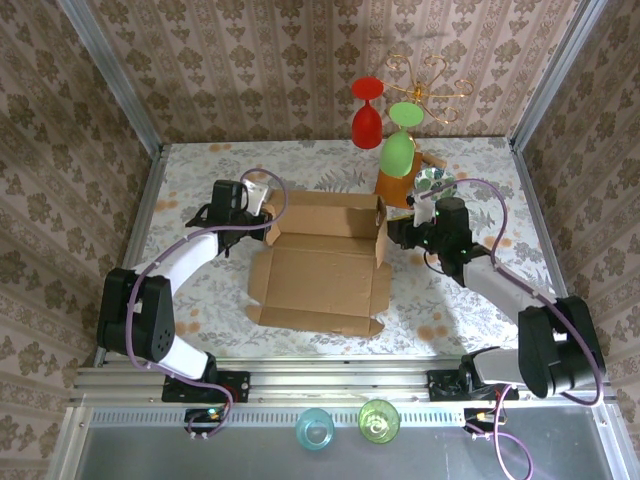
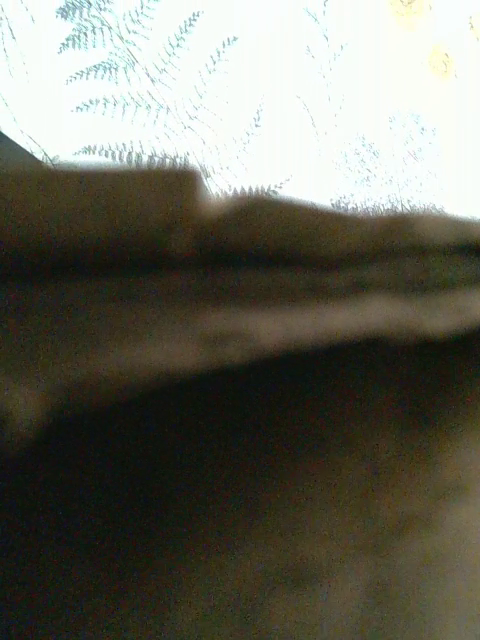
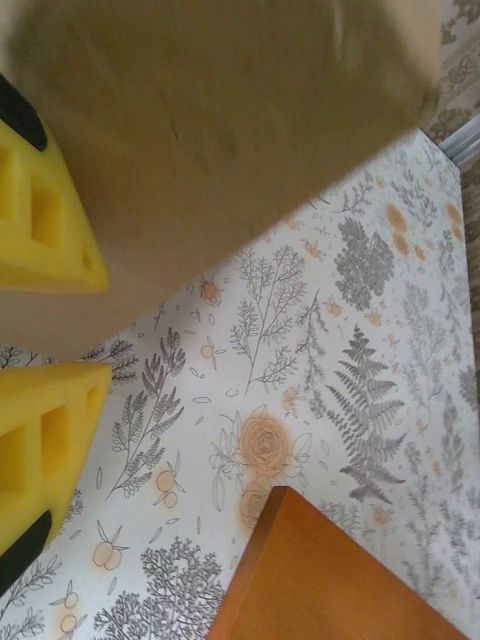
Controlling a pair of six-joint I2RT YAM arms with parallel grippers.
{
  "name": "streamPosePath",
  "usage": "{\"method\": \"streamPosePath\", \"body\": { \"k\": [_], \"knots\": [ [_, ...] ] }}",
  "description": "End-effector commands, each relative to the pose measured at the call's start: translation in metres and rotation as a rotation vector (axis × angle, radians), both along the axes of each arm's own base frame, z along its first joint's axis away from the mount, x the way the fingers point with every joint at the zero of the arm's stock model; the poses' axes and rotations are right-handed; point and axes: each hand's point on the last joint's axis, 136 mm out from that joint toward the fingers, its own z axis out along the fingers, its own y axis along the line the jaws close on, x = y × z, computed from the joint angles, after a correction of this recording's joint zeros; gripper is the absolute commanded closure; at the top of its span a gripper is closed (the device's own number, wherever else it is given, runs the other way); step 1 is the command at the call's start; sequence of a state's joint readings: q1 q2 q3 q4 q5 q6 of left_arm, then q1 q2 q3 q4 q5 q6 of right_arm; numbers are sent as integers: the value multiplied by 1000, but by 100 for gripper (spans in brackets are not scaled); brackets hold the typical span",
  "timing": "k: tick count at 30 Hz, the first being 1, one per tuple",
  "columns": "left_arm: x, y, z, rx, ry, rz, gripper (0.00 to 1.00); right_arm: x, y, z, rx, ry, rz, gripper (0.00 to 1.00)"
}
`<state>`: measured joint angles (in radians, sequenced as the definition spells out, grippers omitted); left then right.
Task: Fold the paper box
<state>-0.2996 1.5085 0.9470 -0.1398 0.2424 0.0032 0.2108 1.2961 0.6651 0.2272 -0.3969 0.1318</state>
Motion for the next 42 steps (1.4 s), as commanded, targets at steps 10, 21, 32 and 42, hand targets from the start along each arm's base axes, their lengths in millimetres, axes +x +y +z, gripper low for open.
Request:
{"method": "streamPosePath", "body": {
  "k": [10, 21, 32, 42],
  "knots": [
    [9, -2, 2, 6, 2, 8, 100, -26, -2, -11, -111, -11, 82, 70],
    [8, -8, 7, 4, -7, -38, 100, -7, 16, -6, -117, -6, 148, 64],
    [0, -14, 9, 22, -22, -95, 100, 18, 23, -7, -131, -7, 137, 56],
    [-6, -16, 9, 32, -30, -119, 100, 34, 30, -1, -171, -37, 109, 50]
  ]
}}
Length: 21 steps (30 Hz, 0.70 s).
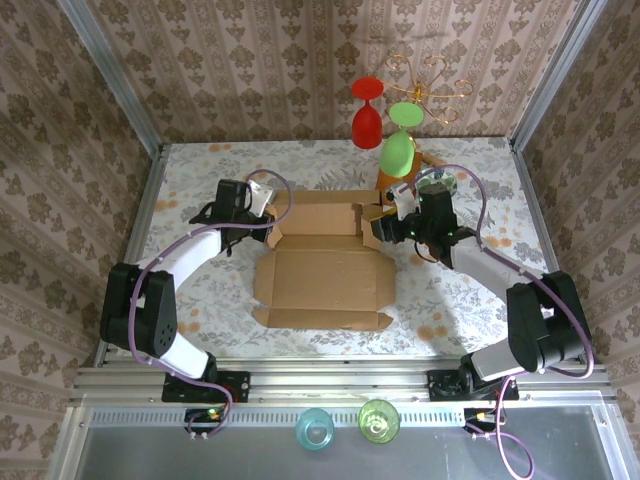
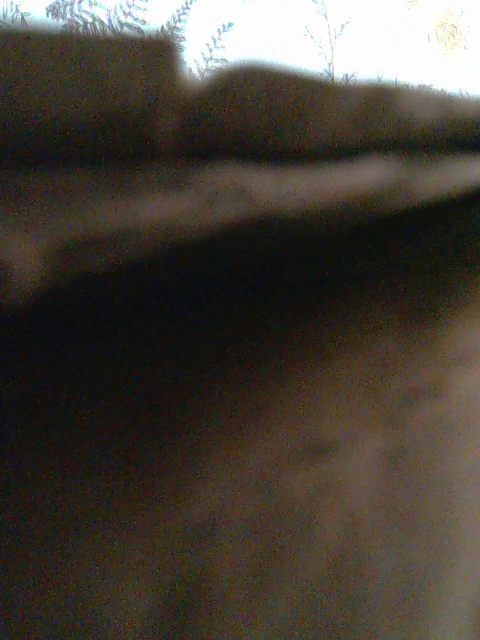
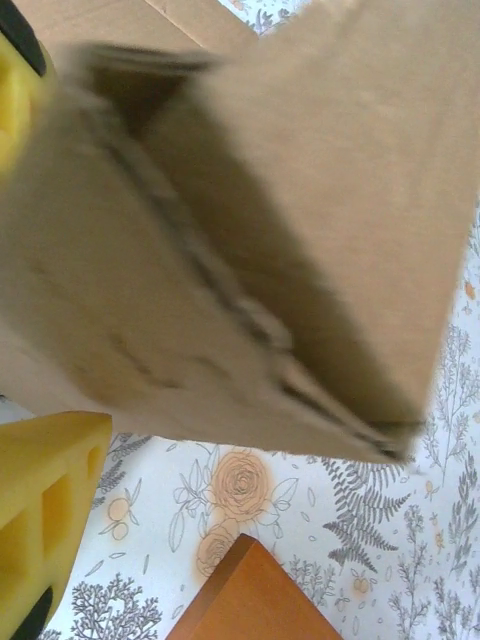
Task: Fold the paper box
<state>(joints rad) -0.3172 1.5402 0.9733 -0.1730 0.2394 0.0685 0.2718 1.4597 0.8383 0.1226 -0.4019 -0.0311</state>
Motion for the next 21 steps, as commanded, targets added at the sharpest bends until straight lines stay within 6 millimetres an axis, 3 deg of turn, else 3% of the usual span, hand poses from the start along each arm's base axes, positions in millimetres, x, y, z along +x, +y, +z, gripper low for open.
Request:
{"method": "streamPosePath", "body": {
  "k": [1, 5, 12, 18, 21],
  "knots": [
    [-5, -9, 17, -18, -37, -60, 100, 15, -2, 8, -40, -45, -42, 49],
    [-6, -9, 17, -15, -37, -65, 100, 24, -4, 9, -64, -67, -90, 49],
    [-4, -9, 18, -21, -36, -51, 100, 31, -3, 3, -140, -69, -158, 63],
    [-3, -15, 19, -26, -26, -16, 100, 36, -3, -8, -288, -76, -290, 80],
    [-3, -18, 14, -17, -11, 14, 100, 40, -4, -10, -384, -69, -372, 94]
  ]
}}
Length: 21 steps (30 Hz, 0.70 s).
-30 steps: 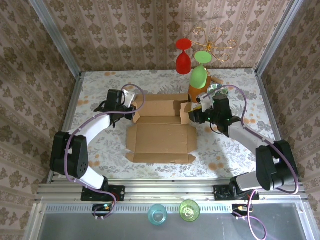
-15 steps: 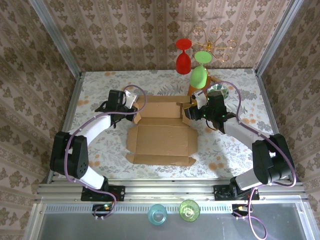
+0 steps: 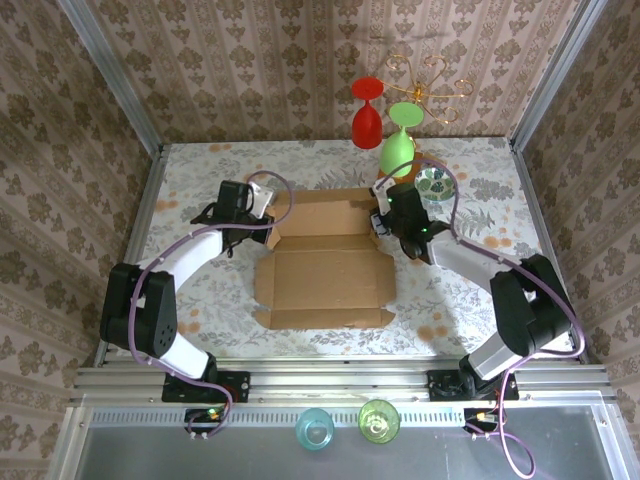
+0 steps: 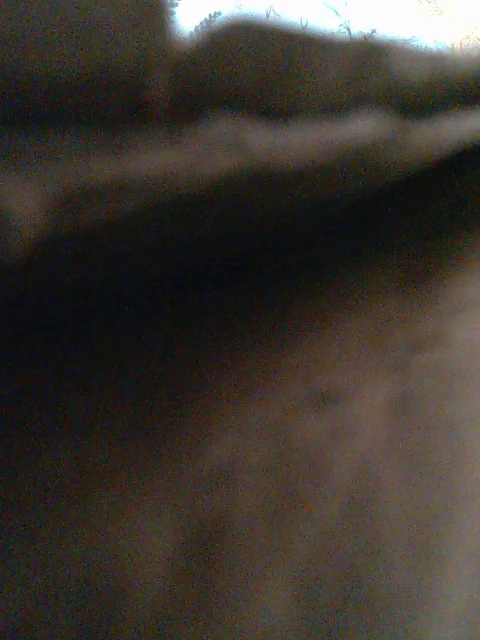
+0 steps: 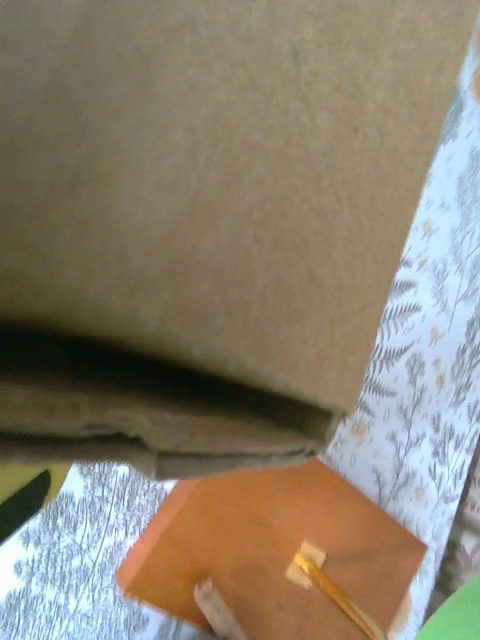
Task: Fold the paper box
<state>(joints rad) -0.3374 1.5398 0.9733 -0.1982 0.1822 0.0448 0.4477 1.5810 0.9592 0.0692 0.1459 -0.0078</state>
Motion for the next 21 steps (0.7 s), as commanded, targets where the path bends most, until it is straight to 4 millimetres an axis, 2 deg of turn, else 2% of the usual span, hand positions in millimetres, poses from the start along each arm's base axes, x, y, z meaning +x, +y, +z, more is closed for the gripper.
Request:
{"method": "streamPosePath", "body": {
  "k": [1, 2, 8, 14, 21],
  "knots": [
    [0, -21, 19, -51, -29, -11, 100, 7, -2, 4, -117, -10, -117, 96],
    [1, -20, 17, -51, -23, 7, 100, 8, -5, 4, -144, -6, -153, 100],
    [4, -16, 11, -61, 20, 100, 100, 5, -23, 6, -308, 16, -375, 100],
    [7, -18, 14, -75, 31, 116, 100, -1, -21, -1, -324, 65, -440, 100],
    [9, -21, 14, -79, 45, 113, 100, -1, -11, -6, -281, 89, -404, 100]
  ]
}}
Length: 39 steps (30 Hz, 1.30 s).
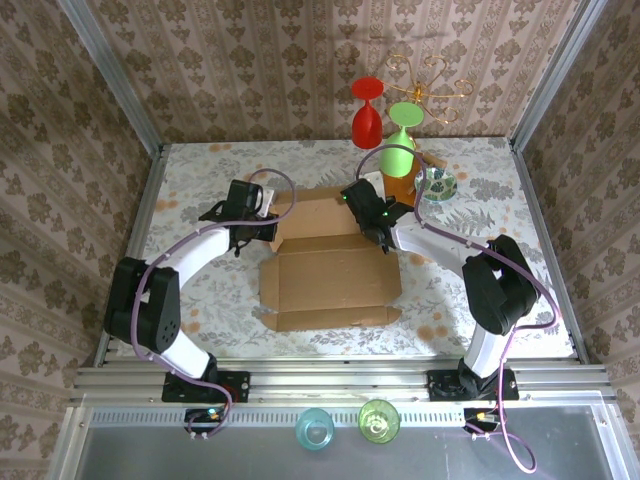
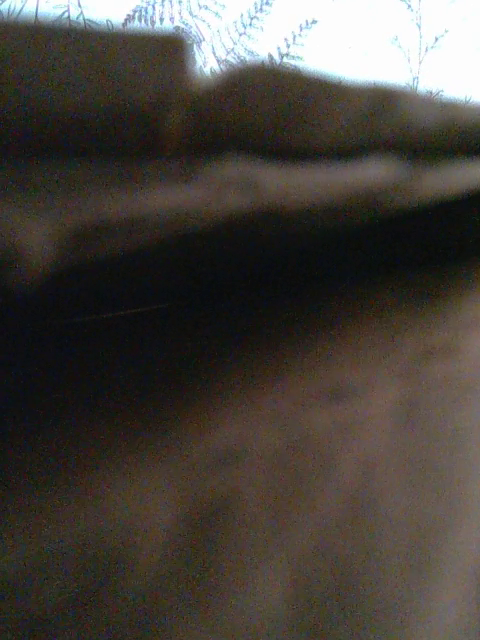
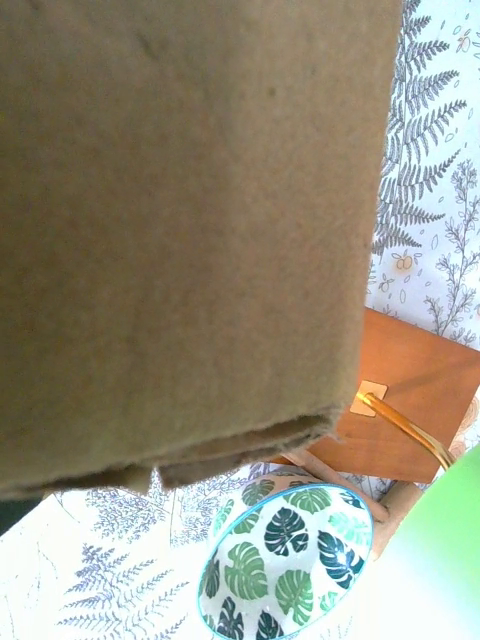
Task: Fold the paper box
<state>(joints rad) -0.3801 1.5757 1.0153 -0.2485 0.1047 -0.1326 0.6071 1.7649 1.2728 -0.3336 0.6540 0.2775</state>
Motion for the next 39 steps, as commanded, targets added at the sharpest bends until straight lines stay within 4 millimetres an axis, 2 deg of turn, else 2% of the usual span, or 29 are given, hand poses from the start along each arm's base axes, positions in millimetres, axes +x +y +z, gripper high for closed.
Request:
{"method": "streamPosePath", "body": {
  "k": [1, 3, 5, 7, 16, 19, 23, 30, 33, 35, 37, 39],
  "knots": [
    [9, -17, 20, -50, -38, -26, 100, -6, -4, -11, -53, 53, -16, 100],
    [8, -17, 17, -47, -29, -32, 99, -6, 0, -13, -36, 68, -3, 100],
    [9, -17, 14, -39, -18, -39, 91, -7, 2, -13, -25, 80, 7, 100],
    [10, -15, 9, -34, -2, -42, 87, -8, 3, -13, -20, 87, 12, 100],
    [20, -8, -5, -22, 18, -48, 82, -11, 6, -20, 3, 136, 32, 100],
    [24, -8, -11, -7, 25, -44, 86, -11, 9, -22, 14, 153, 38, 100],
    [31, 2, -19, 61, 27, 20, 99, -11, 13, -26, 24, 177, 40, 100],
    [35, 19, -28, 236, 23, 154, 100, -15, 16, -32, 38, 238, 27, 100],
    [33, 8, -31, 205, 25, 136, 100, -16, 21, -35, 55, 257, 39, 100],
    [32, -6, -30, 118, 17, 83, 100, -16, 22, -36, 60, 264, 49, 100],
    [33, -18, -26, 28, 8, 19, 88, -15, 22, -37, 68, 277, 61, 100],
    [36, -20, -23, -7, 11, -11, 78, -14, 23, -37, 82, 289, 78, 100]
  ]
}}
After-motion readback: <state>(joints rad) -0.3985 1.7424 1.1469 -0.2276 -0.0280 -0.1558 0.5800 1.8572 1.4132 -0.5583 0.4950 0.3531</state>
